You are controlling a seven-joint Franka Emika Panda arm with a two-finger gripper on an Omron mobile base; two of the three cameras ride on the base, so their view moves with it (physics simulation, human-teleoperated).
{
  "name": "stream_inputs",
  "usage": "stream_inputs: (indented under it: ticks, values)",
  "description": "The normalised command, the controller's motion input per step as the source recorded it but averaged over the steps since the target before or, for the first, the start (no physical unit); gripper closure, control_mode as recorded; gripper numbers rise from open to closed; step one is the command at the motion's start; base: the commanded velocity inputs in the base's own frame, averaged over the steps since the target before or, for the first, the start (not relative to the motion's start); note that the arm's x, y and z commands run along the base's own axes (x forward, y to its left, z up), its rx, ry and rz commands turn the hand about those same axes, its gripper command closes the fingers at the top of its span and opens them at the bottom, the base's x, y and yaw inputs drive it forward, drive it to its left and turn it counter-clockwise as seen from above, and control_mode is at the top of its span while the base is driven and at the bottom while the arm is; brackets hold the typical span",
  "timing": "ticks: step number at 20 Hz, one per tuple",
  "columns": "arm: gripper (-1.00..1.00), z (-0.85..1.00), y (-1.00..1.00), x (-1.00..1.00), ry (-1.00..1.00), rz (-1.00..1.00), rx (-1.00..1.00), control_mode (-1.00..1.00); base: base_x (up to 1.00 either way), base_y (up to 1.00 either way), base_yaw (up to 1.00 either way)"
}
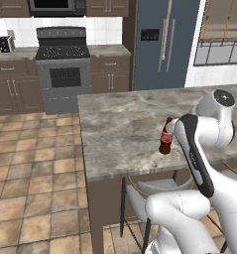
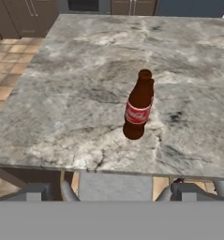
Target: Place the large bottle from the dining counter next to the other large bottle outside the sink, and place the small bottle from the dining counter next to the other small bottle inside the sink.
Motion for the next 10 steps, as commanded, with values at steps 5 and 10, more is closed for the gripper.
stream_inputs:
  ticks: [5,10]
  values:
    - [-1.00,-0.07,-0.08,0.31,0.00,-0.01,0.00,-1.00,0.00,0.00,0.00]
    - [-1.00,-0.12,-0.08,0.20,0.00,0.00,-0.03,-1.00,0.00,0.00,0.00]
